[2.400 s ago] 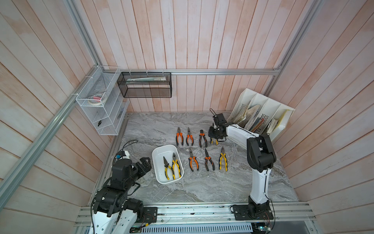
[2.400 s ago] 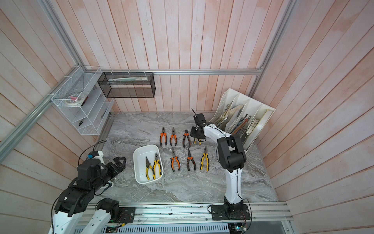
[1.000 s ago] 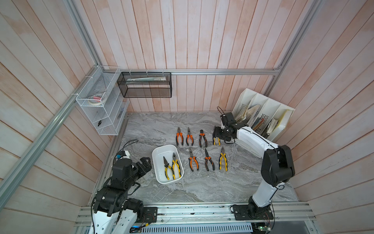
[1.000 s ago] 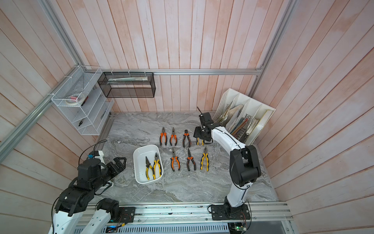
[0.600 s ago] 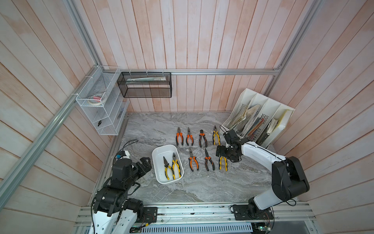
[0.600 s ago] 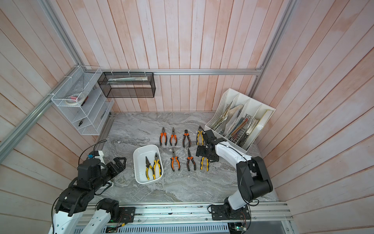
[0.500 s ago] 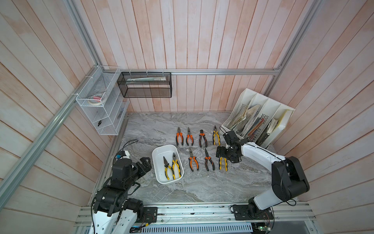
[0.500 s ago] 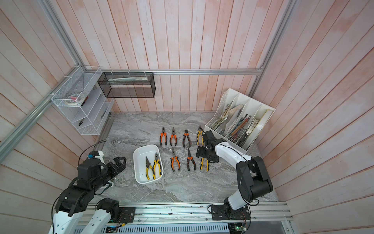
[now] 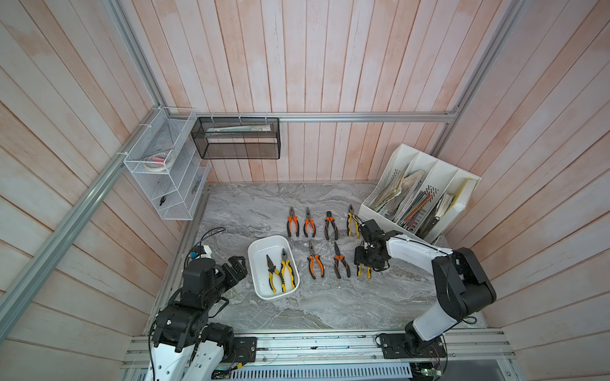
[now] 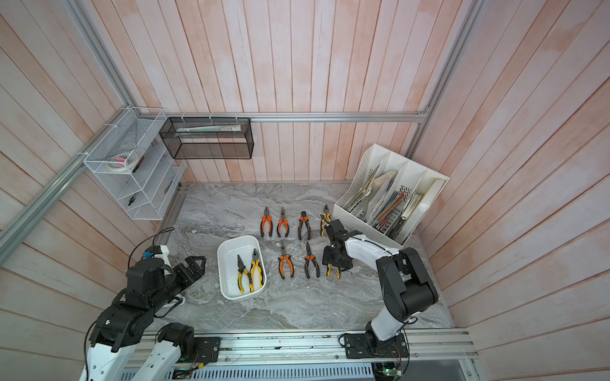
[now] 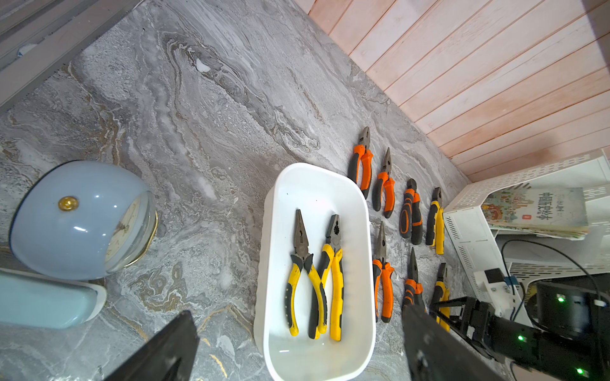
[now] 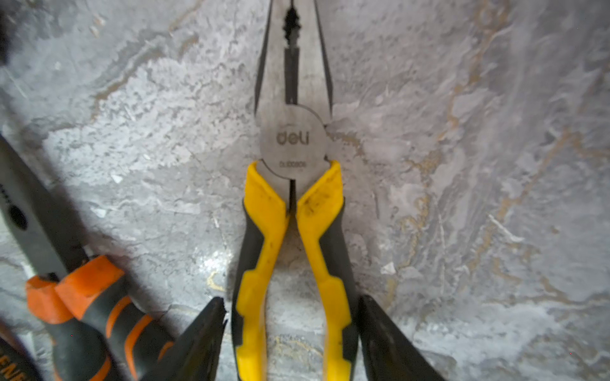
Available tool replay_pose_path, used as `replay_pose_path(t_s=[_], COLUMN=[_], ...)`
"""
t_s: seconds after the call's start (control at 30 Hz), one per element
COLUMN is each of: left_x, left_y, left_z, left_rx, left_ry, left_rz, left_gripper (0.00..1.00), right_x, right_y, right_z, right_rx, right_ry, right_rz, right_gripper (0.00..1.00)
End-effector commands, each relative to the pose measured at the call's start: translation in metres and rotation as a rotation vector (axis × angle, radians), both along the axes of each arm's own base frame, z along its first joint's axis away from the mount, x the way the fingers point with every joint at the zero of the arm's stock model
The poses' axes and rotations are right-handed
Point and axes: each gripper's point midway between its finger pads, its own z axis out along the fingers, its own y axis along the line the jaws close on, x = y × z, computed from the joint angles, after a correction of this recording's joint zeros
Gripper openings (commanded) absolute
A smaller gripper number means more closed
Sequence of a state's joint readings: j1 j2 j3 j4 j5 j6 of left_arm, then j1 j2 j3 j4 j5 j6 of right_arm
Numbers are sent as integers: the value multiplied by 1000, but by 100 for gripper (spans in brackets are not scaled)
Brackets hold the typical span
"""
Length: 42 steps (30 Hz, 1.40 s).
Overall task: Take the pliers out of the storage box
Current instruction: Adjust the pliers at the center of the board.
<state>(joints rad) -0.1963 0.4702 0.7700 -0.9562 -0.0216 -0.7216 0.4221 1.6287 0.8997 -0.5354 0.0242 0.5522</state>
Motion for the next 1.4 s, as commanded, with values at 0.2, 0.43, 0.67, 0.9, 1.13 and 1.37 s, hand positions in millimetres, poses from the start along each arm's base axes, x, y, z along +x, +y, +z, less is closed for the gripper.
replay_pose_path(t_s=[0.2,0.43,0.67,0.9,1.13,1.37], left_x=[2,2,2,2,2,2], left_y=[-2,-3,-3,-3,-3,-3], left_z=[-2,-2,-3,-3,-3,-3], left_rx=[6,5,6,6,5,5], left_ry=[-1,-1,4,4,3,3], left_rz=[-19,-23,-26,-25,-24,-21], left_gripper=[100,100,100,100,100,100], right_x=[-35,-40,-33,-20,-3,-12], right_y=[23,22,16,21,42,116], right_z=[-25,-29,-22,11,75,130], right_rx=[-28,-64,-122,-106,-2,230], right_ry=[78,77,75,17,-98,-188], right_rz=[118,131,137,129,139,257], right_gripper=[37,30,53,71,73,72])
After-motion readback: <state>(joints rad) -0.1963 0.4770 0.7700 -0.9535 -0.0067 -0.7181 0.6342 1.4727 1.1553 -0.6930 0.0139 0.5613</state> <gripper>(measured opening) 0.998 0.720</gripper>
